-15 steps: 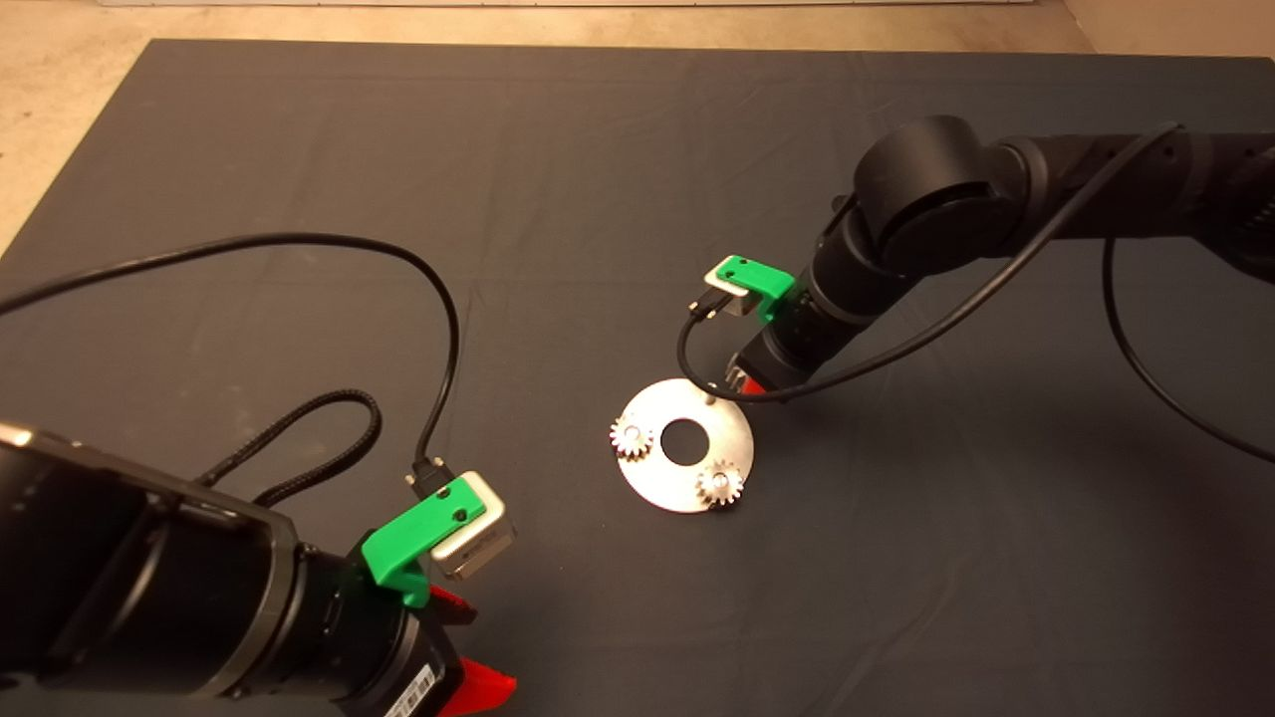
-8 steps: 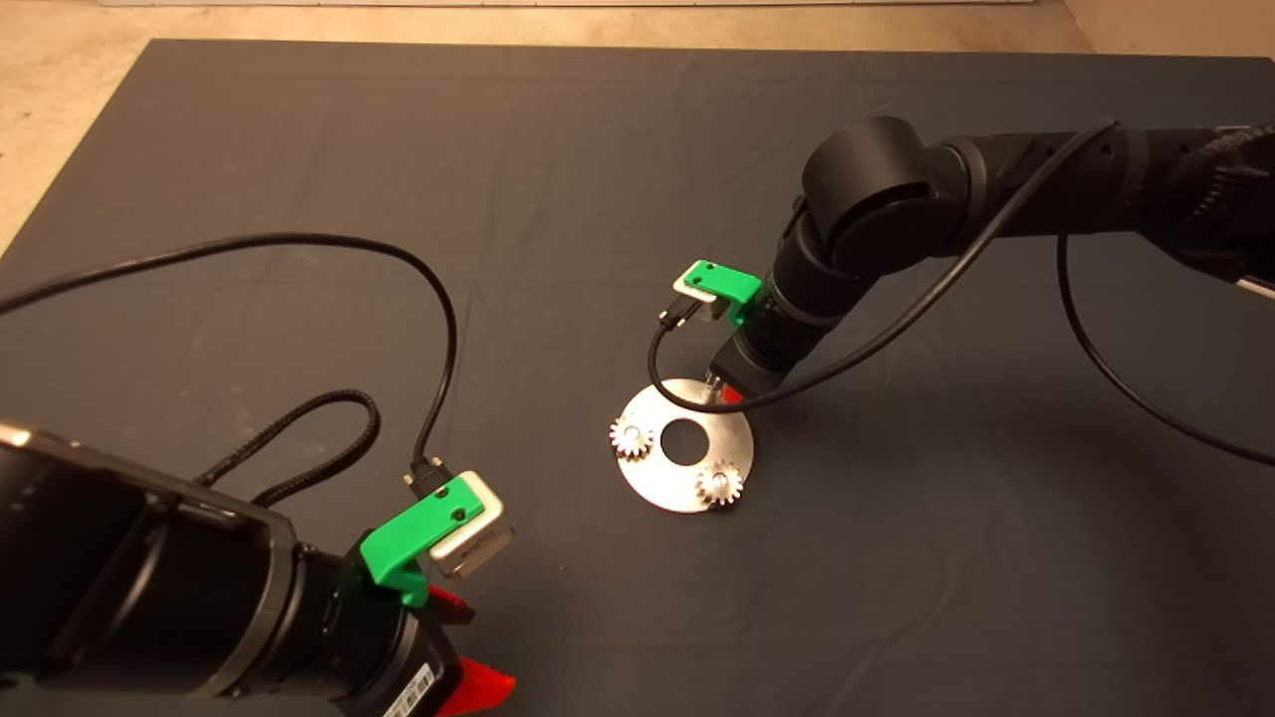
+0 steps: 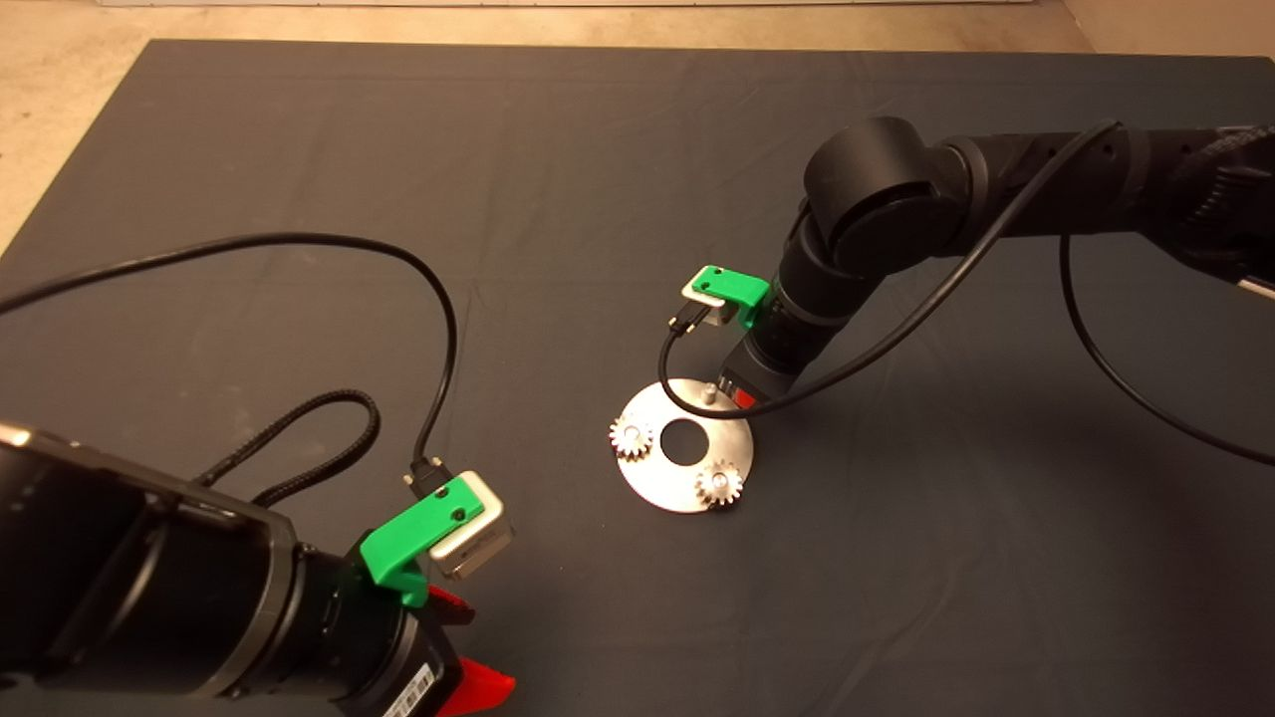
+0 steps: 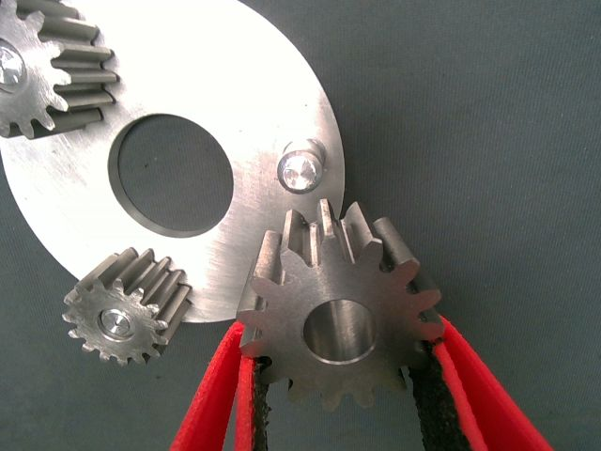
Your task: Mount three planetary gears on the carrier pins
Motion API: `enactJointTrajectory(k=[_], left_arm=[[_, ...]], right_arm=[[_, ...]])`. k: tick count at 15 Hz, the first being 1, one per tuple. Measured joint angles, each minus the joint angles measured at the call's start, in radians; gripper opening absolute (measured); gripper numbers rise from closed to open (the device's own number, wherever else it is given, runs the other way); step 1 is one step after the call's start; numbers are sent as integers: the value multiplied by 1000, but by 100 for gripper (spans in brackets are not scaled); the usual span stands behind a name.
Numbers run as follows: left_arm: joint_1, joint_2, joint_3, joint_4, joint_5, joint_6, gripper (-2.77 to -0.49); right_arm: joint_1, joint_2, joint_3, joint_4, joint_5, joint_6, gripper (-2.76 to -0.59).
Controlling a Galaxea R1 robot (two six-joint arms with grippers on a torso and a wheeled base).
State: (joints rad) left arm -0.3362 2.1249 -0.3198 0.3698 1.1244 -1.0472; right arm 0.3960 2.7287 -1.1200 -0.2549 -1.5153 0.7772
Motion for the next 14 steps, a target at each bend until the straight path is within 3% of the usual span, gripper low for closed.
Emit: enactJointTrajectory(k=[5, 9, 12, 14], left_arm=[[0, 0, 0, 0, 0, 0, -193], [0, -4, 0, 0, 0, -1, -193], [0, -6, 0, 0, 0, -1, -193], [0, -5, 0, 0, -1, -1, -193]], right_arm=[[-7, 1, -34, 2, 4, -53, -252], [-24, 34, -62, 1, 3, -59, -253], [-41, 60, -66, 2, 16, -67, -252], [-41, 59, -72, 1, 12, -67, -253]])
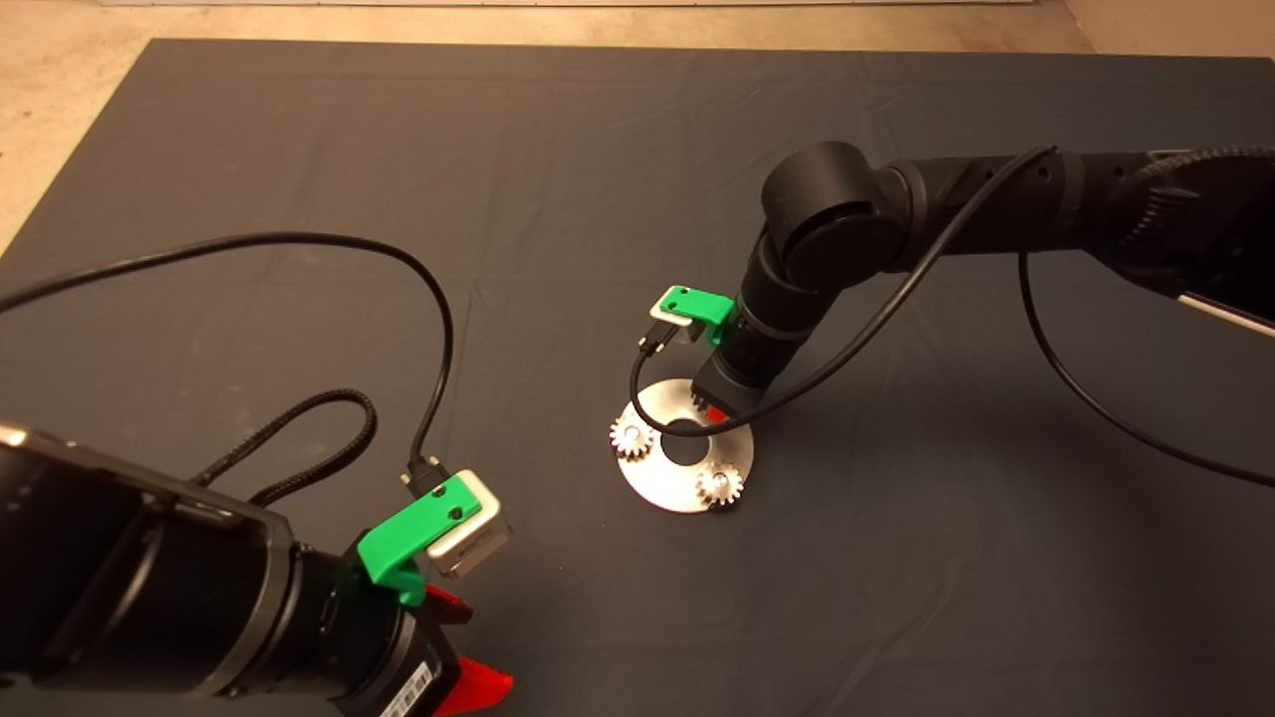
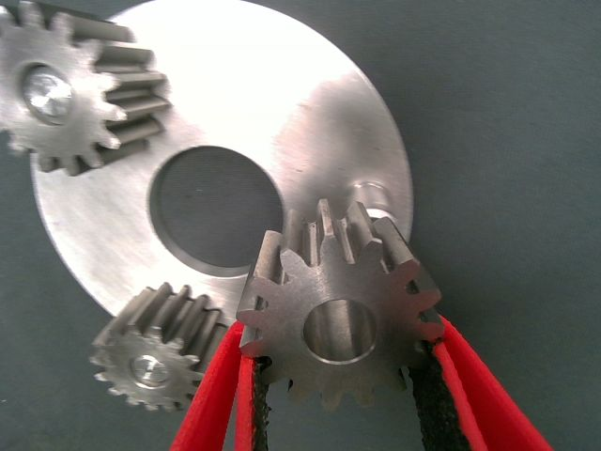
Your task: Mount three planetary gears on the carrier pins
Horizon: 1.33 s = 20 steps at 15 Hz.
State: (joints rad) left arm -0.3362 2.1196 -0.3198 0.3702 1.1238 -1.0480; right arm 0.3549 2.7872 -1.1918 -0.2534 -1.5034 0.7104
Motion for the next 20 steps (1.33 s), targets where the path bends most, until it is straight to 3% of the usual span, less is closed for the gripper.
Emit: enactJointTrajectory(k=[5, 11, 20], left_arm=[[0, -6, 0, 0, 0, 0, -193], [0, -12, 0, 0, 0, 0, -193], [0, -26, 0, 0, 0, 0, -193]], right_arm=[[0, 0, -2, 0, -2, -16, -253], [0, 0, -52, 0, 0, -60, -253], [-7, 0, -53, 0, 0, -60, -254]])
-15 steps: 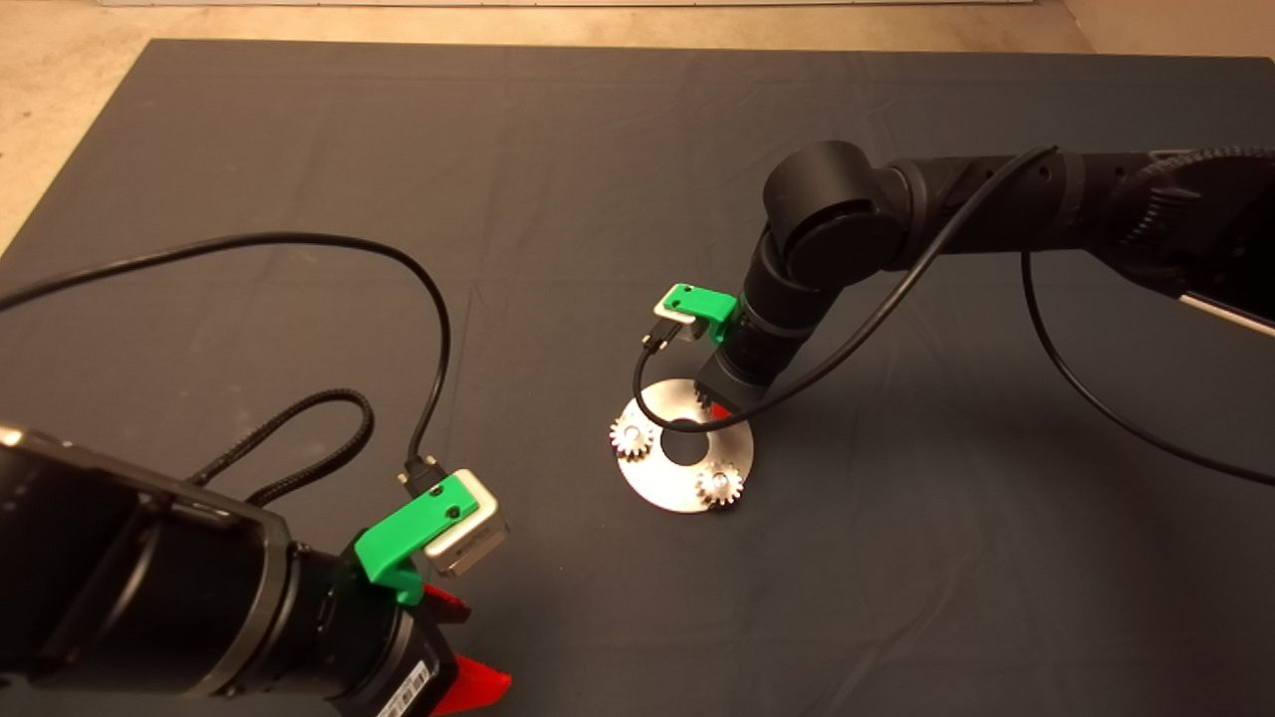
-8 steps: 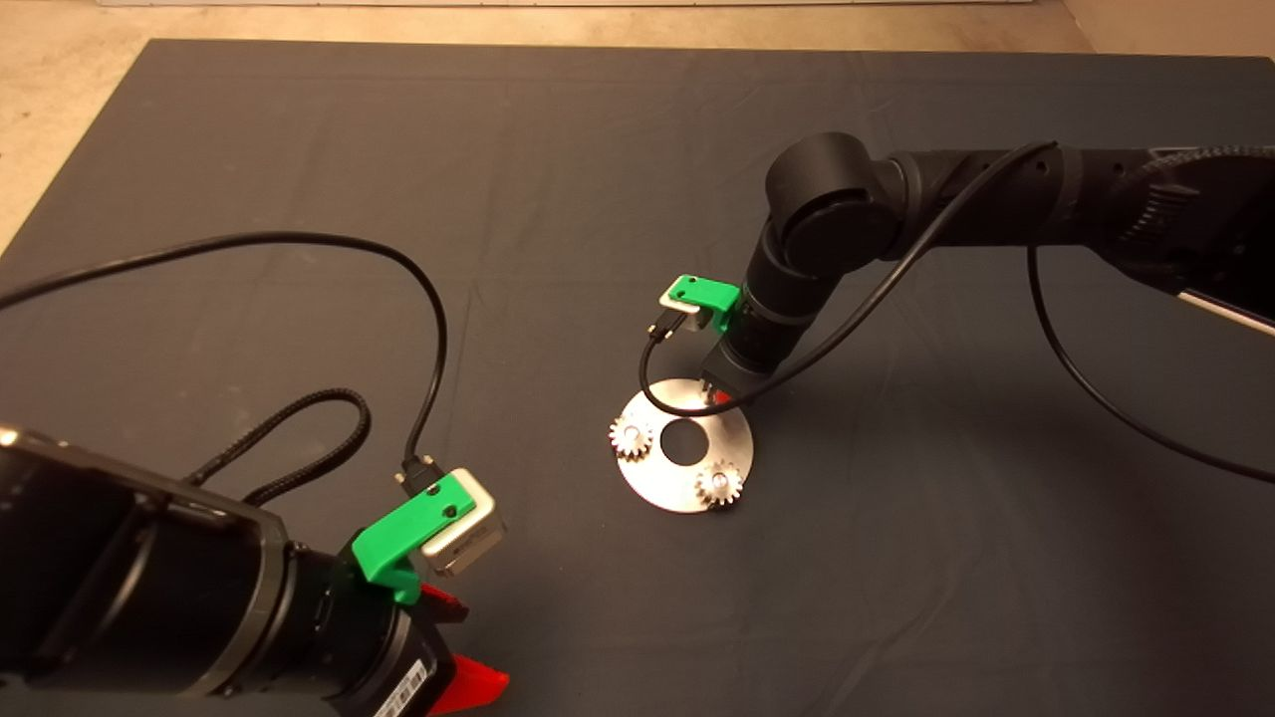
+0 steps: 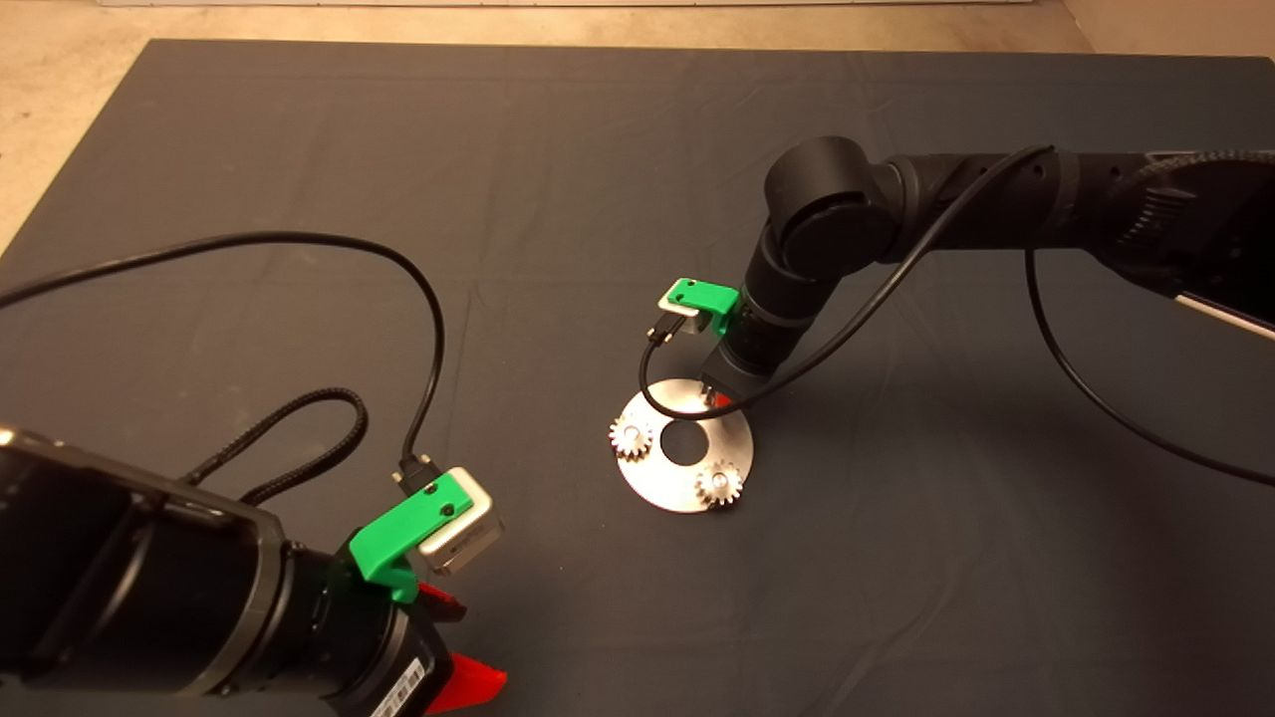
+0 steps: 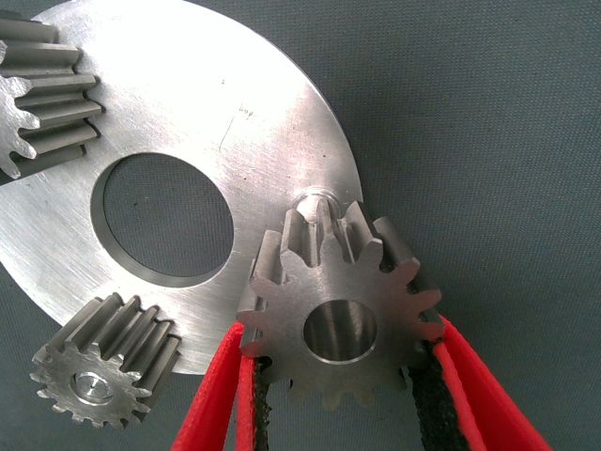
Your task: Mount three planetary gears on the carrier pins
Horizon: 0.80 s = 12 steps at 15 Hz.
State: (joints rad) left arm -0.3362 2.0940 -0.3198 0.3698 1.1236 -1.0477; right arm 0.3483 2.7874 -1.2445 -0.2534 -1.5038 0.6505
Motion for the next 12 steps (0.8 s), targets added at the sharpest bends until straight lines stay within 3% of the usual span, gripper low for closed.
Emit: enactJointTrajectory(k=[12], left_arm=[[0, -12, 0, 0, 0, 0, -193]], right_arm=[[-4, 0, 8, 0, -3, 0, -254]])
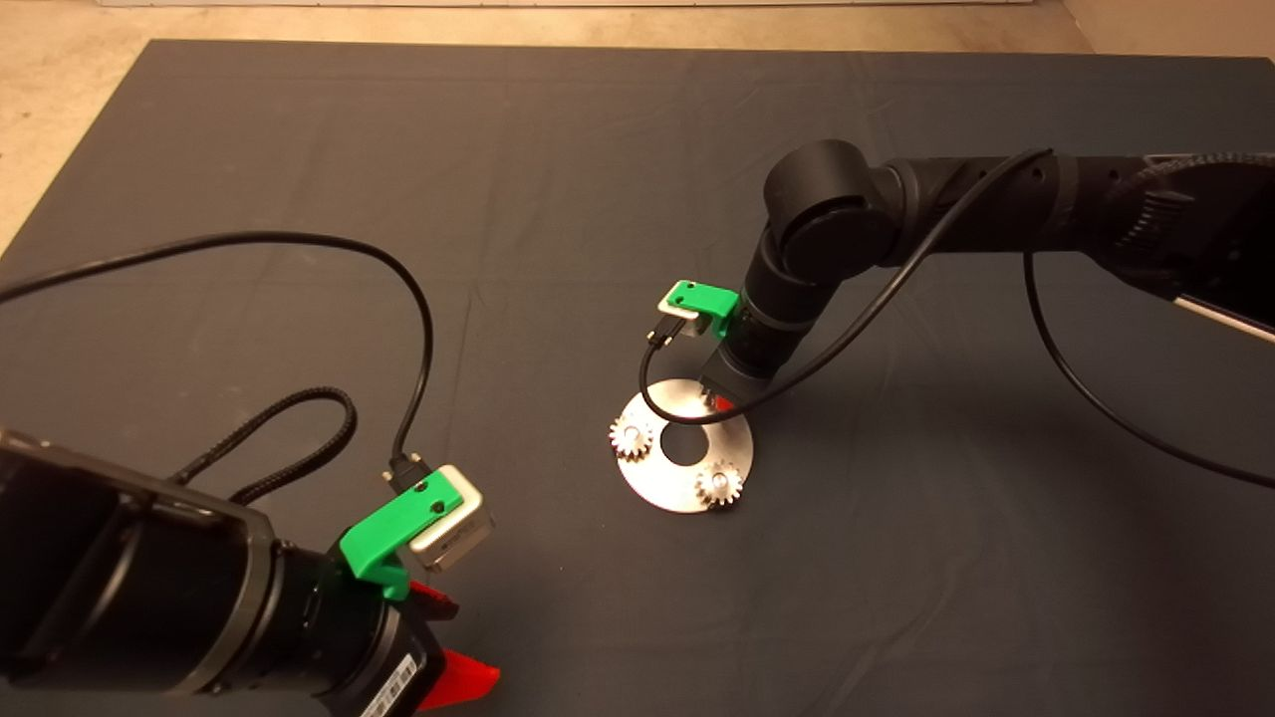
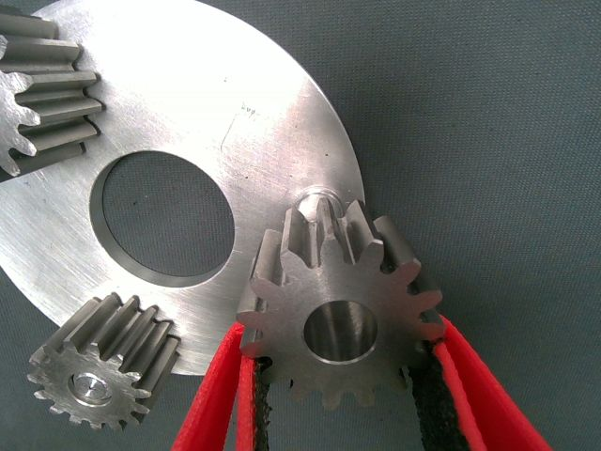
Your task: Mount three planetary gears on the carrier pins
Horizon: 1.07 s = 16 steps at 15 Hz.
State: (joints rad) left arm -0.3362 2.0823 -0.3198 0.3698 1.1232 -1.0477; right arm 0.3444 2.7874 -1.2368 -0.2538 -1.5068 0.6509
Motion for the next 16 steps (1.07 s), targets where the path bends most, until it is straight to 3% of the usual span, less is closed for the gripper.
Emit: enactJointTrajectory(k=[16], left_arm=[[0, 0, 0, 0, -1, 0, -193]], right_arm=[[-1, 0, 1, 0, 2, 0, -254]])
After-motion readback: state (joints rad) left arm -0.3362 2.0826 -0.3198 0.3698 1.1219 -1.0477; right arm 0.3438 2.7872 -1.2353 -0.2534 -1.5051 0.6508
